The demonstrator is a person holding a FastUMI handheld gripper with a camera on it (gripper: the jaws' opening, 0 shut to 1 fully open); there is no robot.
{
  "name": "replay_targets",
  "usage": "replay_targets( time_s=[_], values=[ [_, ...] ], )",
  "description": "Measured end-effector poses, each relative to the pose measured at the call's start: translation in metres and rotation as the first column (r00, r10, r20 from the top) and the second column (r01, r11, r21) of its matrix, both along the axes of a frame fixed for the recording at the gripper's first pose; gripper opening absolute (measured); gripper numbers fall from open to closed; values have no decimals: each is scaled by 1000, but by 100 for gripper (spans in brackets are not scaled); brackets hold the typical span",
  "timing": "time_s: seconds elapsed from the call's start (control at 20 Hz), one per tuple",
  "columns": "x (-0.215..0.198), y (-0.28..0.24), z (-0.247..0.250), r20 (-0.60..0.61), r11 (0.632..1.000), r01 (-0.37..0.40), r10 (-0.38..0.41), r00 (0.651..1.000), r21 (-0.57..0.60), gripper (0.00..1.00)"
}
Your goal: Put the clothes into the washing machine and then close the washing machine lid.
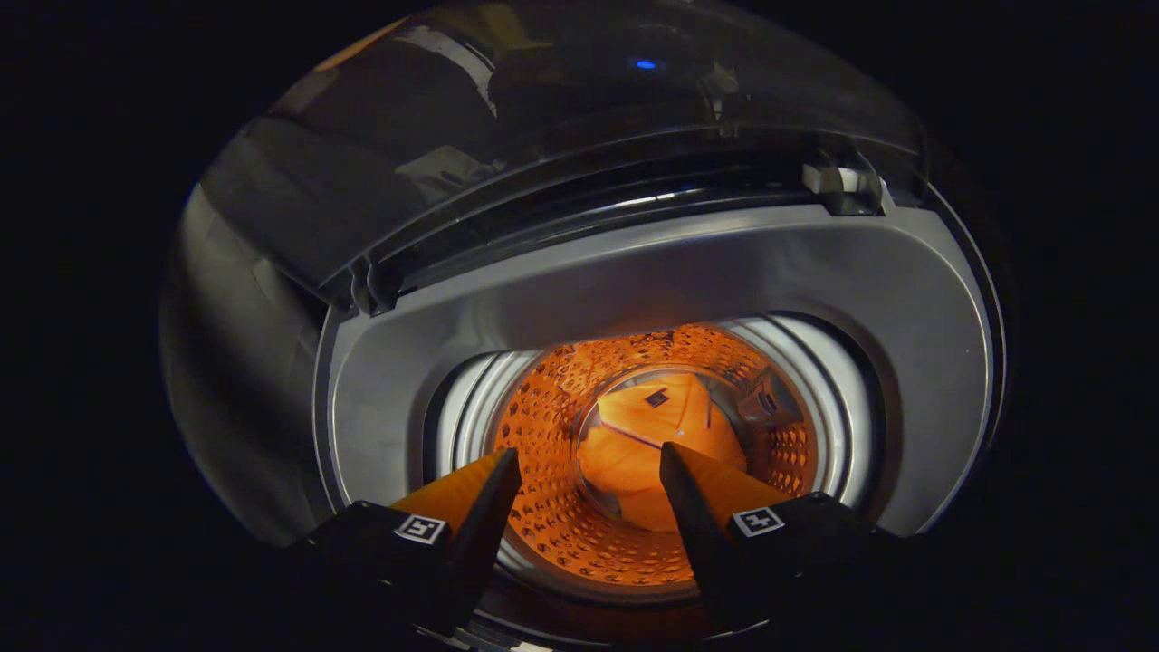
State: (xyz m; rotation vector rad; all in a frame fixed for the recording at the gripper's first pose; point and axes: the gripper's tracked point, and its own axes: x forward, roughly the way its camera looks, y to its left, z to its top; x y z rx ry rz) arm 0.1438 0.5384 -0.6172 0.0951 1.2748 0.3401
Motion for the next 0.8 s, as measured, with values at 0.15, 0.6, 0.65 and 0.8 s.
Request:
replay_targets(
  time_s=[0.15,0.6,0.65,0.8],
  values=[
    [-6,2,-1,-10,1000,-13,13,1000,-2,99],
    [-7,2,35,106,998,-57,57,993,-6,99],
    [-7,2,42,123,998,-60,60,991,-2,99],
    [-5,5,58,182,998,-63,62,981,-1,99]
  ],
)
